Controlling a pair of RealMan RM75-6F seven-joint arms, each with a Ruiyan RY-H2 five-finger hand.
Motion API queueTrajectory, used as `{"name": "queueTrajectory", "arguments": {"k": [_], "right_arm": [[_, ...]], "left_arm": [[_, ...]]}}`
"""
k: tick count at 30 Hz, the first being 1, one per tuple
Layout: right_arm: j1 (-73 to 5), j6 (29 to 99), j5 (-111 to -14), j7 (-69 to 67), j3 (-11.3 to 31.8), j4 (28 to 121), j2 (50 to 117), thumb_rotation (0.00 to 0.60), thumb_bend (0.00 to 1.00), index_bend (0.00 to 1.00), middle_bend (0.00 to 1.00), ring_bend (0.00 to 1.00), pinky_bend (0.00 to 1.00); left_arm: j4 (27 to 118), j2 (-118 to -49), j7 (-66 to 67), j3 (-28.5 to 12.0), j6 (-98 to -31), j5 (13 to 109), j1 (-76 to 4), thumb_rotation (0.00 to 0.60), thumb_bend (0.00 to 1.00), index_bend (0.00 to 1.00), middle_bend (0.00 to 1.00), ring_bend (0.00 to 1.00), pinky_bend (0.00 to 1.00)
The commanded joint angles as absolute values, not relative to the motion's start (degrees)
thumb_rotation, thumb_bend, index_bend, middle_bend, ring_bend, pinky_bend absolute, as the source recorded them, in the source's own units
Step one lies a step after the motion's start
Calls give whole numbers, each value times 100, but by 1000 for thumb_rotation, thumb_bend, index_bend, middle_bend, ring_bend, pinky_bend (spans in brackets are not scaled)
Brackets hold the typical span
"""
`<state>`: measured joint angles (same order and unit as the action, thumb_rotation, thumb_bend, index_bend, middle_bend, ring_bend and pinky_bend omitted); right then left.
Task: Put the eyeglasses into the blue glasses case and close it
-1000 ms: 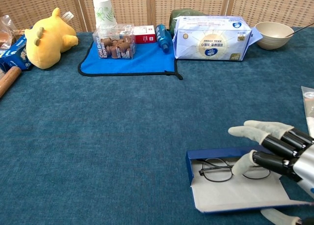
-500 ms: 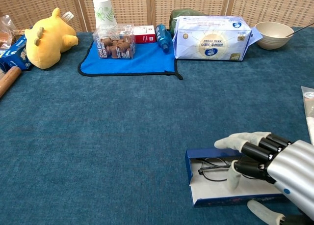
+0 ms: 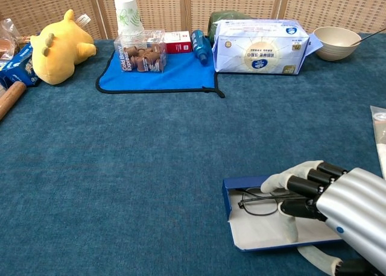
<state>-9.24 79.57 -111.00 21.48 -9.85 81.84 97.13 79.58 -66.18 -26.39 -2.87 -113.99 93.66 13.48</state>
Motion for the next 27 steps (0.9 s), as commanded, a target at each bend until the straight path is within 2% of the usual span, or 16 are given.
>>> {"name": "queueTrajectory", "arguments": {"k": [1,18,27], "right_arm": [[-953,7925,-11080,2189,-966,8271,9670,600,333,582,272,247,244],[-1393,7480,-10829,2485,-495,8989,9483,600,319,561,268,247,244],[-1526,7348,-10678,2467,-369,8931,9570,600,319,411,215,209,244]], "left_arm": [[7955,-6624,-2630,-288,-11395,9366,1346,600,295,193,119,0,0],[7978,-6698,-2587,-267,-11309,9375,1313,600,294,193,119,0,0],[7932,-6740,-2610,-263,-11272,9359,1303,600,295,196,119,0,0]]}}
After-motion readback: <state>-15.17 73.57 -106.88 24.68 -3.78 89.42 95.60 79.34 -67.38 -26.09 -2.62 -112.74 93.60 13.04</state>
